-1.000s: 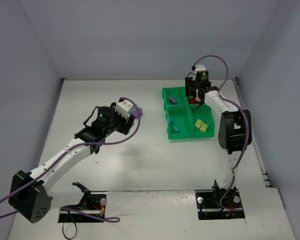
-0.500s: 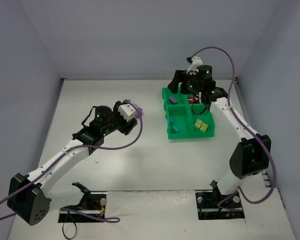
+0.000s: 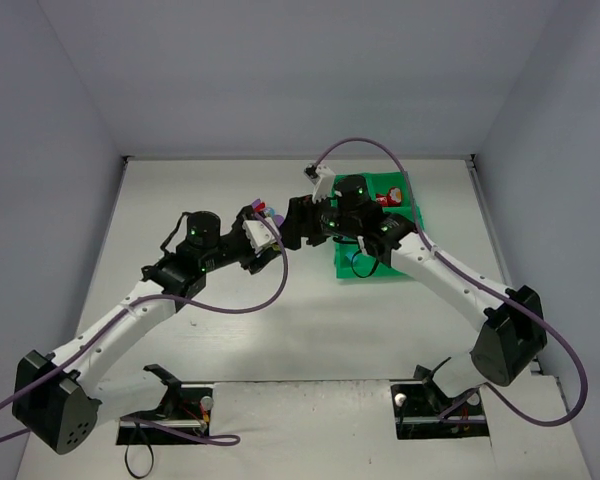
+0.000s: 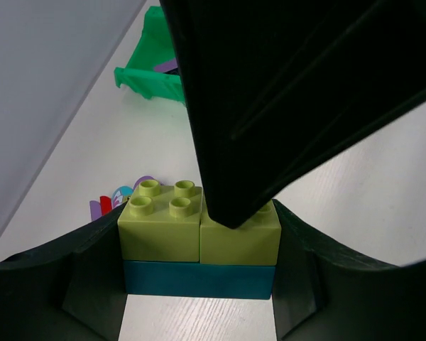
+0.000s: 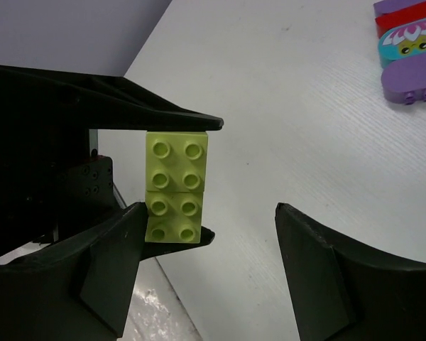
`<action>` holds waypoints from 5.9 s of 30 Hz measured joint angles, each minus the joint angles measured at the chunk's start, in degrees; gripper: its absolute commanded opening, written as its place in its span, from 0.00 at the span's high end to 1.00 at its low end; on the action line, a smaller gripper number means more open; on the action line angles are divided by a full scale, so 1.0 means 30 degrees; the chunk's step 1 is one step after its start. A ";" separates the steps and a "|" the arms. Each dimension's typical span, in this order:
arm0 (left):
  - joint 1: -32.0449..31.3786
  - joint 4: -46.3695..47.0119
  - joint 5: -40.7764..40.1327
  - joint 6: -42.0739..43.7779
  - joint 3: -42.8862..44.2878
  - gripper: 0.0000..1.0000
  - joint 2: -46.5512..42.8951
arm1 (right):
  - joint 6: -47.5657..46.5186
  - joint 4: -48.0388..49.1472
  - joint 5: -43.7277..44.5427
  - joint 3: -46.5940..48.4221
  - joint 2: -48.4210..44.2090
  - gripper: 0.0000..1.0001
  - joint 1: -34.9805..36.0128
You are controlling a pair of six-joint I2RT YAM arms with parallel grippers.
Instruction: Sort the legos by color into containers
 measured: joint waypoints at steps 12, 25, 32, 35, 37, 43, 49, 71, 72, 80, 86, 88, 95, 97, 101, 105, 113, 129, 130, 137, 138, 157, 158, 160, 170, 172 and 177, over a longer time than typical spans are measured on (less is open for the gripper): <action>0.0036 -0.0401 0.0299 0.0138 0.0000 1.00 -0.1217 | 0.1610 0.1865 -0.0444 -0.0954 -0.0627 0.39 0.0597; 0.0036 -0.0393 0.0306 0.0393 0.0000 1.00 -0.1246 | 0.2193 0.2608 -0.1056 -0.1209 -0.0627 0.48 0.0707; 0.0036 -0.0182 0.0313 0.0474 0.0000 1.00 -0.1035 | 0.2200 0.2645 -0.1188 -0.1209 -0.0619 0.46 0.0714; 0.0036 -0.0087 0.0313 0.0474 0.0000 1.00 -0.0911 | 0.2186 0.2645 -0.1188 -0.1209 -0.0583 0.46 0.0714; 0.0036 -0.0058 0.0313 0.0474 0.0000 1.00 -0.0889 | 0.2178 0.2645 -0.1195 -0.1209 -0.0546 0.47 0.0714; 0.0036 0.0080 0.0255 0.0517 -0.0022 1.00 -0.0852 | 0.2149 0.2710 -0.1464 -0.1209 -0.0226 0.56 0.0721; 0.0036 0.0073 0.0160 0.0634 -0.0036 1.00 -0.0634 | 0.2280 0.2827 -0.1727 -0.1158 -0.0036 1.00 0.0816; 0.0372 -0.0211 -0.0685 0.1137 -0.0750 0.28 -0.1515 | 0.1530 0.2528 -0.1836 -0.1013 -0.0015 1.00 0.0831; 0.0430 -0.0240 -0.0634 0.1137 -0.0750 0.28 -0.1515 | 0.1508 0.2528 -0.1836 -0.1013 -0.0015 1.00 0.0831; 0.1209 -0.0270 0.0933 0.0954 -0.0750 0.47 -0.1246 | 0.1479 0.2543 -0.1727 -0.0984 -0.0015 1.00 0.0831; 0.1523 -0.0182 0.1625 0.0903 -0.0750 0.57 -0.1122 | 0.1515 0.2528 -0.1676 -0.0976 -0.0015 1.00 0.0831; 0.1545 -0.0146 0.1719 0.0903 -0.0750 0.54 -0.1078 | 0.1523 0.2514 -0.1676 -0.0976 -0.0015 1.00 0.0831; 0.1581 -0.0080 0.1858 0.0940 -0.0750 0.43 -0.0991 | 0.1523 0.2455 -0.1690 -0.0976 -0.0015 1.00 0.0831; 0.1596 -0.0095 0.1923 0.1020 -0.0750 0.50 -0.0976 | 0.1515 0.2441 -0.1698 -0.0976 -0.0015 1.00 0.0831; 0.1625 -0.0131 0.2178 0.1180 -0.0750 0.55 -0.0874 | 0.1508 0.2251 -0.1719 -0.0976 -0.0007 1.00 0.0787; 0.1632 -0.0168 0.2375 0.1399 -0.0750 0.55 -0.0736 | 0.1494 0.2055 -0.1931 -0.0976 0.0051 1.00 0.0612; 0.1632 -0.0175 0.2761 0.1610 -0.0750 0.54 -0.0648 | 0.1486 0.1617 -0.2419 -0.0867 0.0066 1.00 0.0415; 0.1865 -0.0714 0.2681 0.1770 -0.0750 0.29 -0.0612 | 0.1392 0.1392 -0.3344 -0.0546 0.0146 1.00 0.0182; 0.1880 -0.0721 0.2667 0.1785 -0.0750 0.29 -0.0612 | 0.1399 0.1392 -0.3388 -0.0546 0.0146 1.00 0.0189; 0.1894 -0.0685 0.2616 0.1756 -0.0750 0.29 -0.0612 | 0.1399 0.1392 -0.3548 -0.0437 0.0146 1.00 0.0182; 0.1894 -0.0685 0.2616 0.1705 -0.0750 0.29 -0.0612 | 0.1399 0.1392 -0.3555 -0.0437 0.0146 1.00 0.0182; 0.1894 0.0036 0.2914 0.0925 -0.0750 0.55 -0.0117 | 0.1457 0.1545 -0.3650 -0.0364 0.0488 1.00 0.0036; 0.1894 0.0058 0.2914 0.0903 -0.0750 0.74 -0.0036 | 0.1443 0.1545 -0.3628 -0.0364 0.0525 1.00 0.0029; 0.1894 0.0073 0.2922 0.0889 -0.0750 0.99 0.0095 | 0.1435 0.1523 -0.3585 -0.0364 0.0597 1.00 0.0015; 0.1894 0.0823 0.2630 0.0415 -0.1005 1.00 0.0357 | 0.1421 0.1494 -0.3497 -0.0364 0.0685 1.00 -0.0175; 0.1880 0.0976 0.2616 0.0379 -0.1013 1.00 0.0393 | 0.1413 0.1479 -0.3526 -0.0364 0.0685 1.00 -0.0350; 0.1763 0.1989 0.2616 -0.0036 -0.1552 1.00 0.0532 | 0.1326 0.1086 -0.3738 -0.0364 0.0685 1.00 -0.0612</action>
